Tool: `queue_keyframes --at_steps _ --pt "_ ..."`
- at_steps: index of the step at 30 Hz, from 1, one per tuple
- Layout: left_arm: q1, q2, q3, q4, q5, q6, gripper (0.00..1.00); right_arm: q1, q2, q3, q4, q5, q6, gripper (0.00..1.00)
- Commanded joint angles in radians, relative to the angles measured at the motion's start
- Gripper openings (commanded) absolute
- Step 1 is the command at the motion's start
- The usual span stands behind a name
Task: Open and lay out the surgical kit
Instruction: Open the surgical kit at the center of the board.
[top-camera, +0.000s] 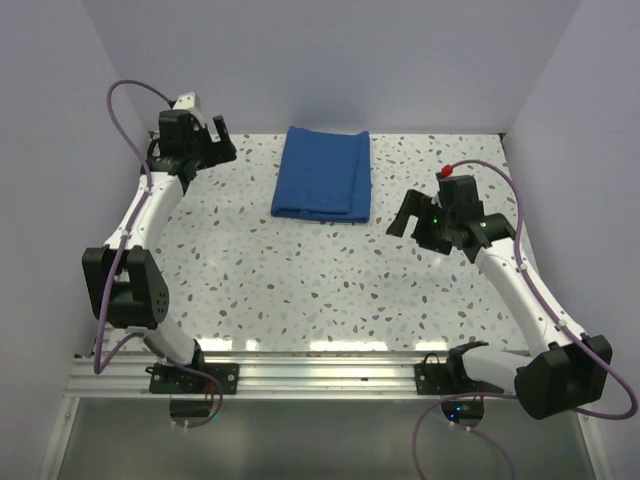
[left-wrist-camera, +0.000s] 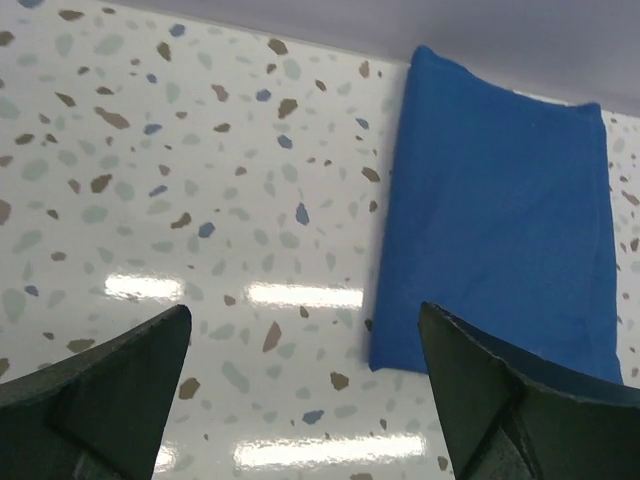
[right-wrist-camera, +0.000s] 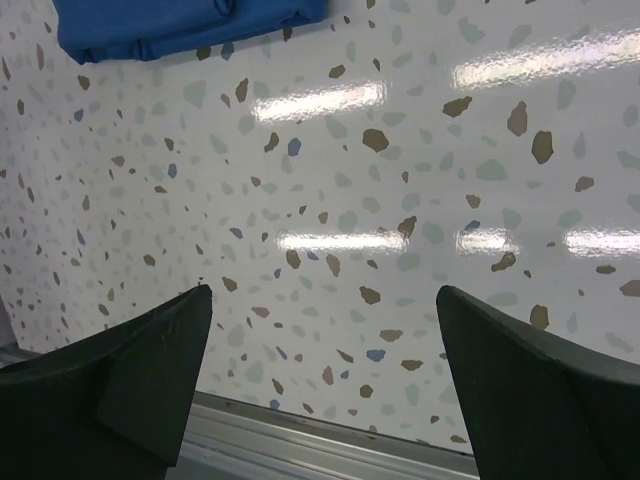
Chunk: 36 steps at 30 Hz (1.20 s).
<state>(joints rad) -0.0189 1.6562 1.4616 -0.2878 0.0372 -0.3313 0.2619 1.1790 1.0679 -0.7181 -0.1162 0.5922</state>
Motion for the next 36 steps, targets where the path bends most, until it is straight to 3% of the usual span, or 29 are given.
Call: queue_keyframes --at_steps 1,3,6,8,12,16,22,28,31,32,35,36 --pt "-0.07 -0.021 0.04 -0.089 0.121 0.0 1.0 0.007 -0.018 0.011 0.011 -0.027 0.027 0.98" --pt "-0.12 0.008 0.075 -0.079 0.185 0.041 1.0 0.007 -0.039 -0.019 0.0 -0.005 0.049 0.98" --pt "-0.312 0.121 0.196 -0.163 0.003 0.061 1.0 0.007 -0.102 -0.063 -0.035 0.082 0.054 0.98" --pt "-0.372 0.204 0.332 -0.217 -0.034 0.061 1.0 0.007 -0.13 -0.075 -0.053 0.102 0.035 0.98" --pt "-0.502 0.481 0.596 -0.362 -0.193 0.092 0.86 0.0 -0.137 -0.072 -0.089 0.096 0.012 0.98" --pt "-0.601 0.654 0.801 -0.462 -0.281 0.11 0.78 -0.001 -0.114 -0.036 -0.147 0.069 0.021 0.98" --pt "-0.641 0.749 0.799 -0.424 -0.303 0.121 0.72 -0.001 -0.159 -0.014 -0.201 0.156 0.009 0.98" --pt "-0.645 0.803 0.778 -0.425 -0.324 0.132 0.67 -0.001 -0.137 -0.034 -0.185 0.139 0.043 0.99" --pt "-0.647 0.817 0.764 -0.433 -0.339 0.123 0.55 -0.003 -0.119 -0.037 -0.17 0.145 0.047 0.98" --pt "-0.647 0.815 0.761 -0.435 -0.341 0.121 0.38 -0.001 -0.113 -0.036 -0.167 0.144 0.049 0.98" --pt "-0.647 0.789 0.752 -0.436 -0.344 0.114 0.0 -0.001 -0.081 -0.036 -0.141 0.132 0.057 0.98" --pt "-0.642 0.778 0.752 -0.436 -0.342 0.11 0.0 -0.001 -0.059 -0.036 -0.12 0.125 0.058 0.99"
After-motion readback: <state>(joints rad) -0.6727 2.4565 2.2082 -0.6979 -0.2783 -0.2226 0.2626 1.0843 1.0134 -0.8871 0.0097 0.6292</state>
